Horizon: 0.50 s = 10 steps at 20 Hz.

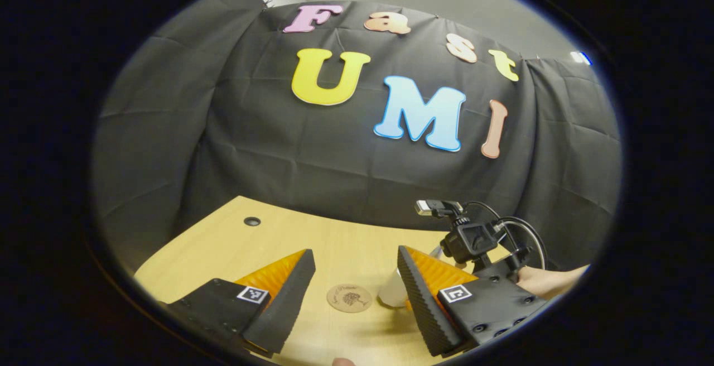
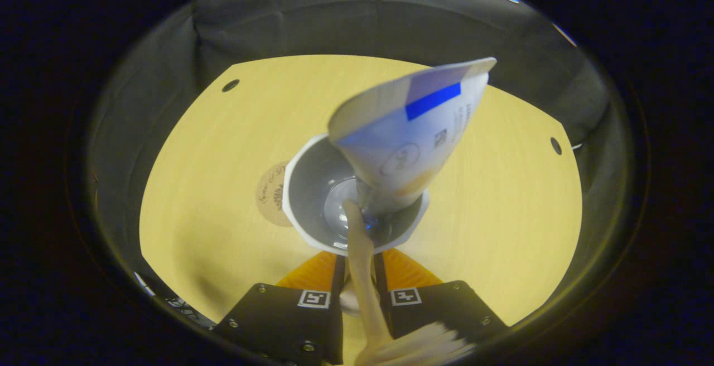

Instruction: Put the toothbrush and toothpaste on the desktop into the cup, then pick up the cup and place it on the coaster on the desktop.

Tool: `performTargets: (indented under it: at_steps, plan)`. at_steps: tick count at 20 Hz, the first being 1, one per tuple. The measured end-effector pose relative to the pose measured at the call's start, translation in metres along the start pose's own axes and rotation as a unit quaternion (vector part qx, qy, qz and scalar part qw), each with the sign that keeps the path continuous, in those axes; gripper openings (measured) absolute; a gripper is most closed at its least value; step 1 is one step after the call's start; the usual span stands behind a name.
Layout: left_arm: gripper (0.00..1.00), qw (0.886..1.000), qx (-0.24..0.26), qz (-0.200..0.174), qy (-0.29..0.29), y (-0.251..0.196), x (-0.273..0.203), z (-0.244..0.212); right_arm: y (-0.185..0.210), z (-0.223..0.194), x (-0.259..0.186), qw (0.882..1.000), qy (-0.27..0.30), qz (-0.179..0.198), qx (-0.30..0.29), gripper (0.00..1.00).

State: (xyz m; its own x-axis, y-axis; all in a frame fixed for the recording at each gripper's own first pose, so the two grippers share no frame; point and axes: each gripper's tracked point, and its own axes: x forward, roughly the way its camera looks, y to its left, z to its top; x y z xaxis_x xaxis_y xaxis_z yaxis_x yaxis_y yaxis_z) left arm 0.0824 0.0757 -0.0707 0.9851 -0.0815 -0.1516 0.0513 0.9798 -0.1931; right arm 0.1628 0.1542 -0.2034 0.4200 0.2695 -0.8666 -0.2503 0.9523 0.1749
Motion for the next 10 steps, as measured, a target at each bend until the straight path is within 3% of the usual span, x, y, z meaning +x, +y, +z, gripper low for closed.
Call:
performTargets:
  at_steps: [4,9,10]
  plan:
    - [0.92,1.0,-0.001,0.013,-0.004,0.019,-0.011,0.006,0.031,0.009,0.003,1.0,0.001,0.016,-0.018,0.24]
    - [0.95,1.0,-0.001,0.027,-0.004,0.036,-0.017,0.008,0.058,0.014,0.013,0.999,0.009,0.025,-0.038,0.24]
    - [0.92,1.0,-0.001,0.028,-0.005,0.039,-0.018,0.009,0.061,0.016,0.015,0.999,0.01,0.027,-0.039,0.24]
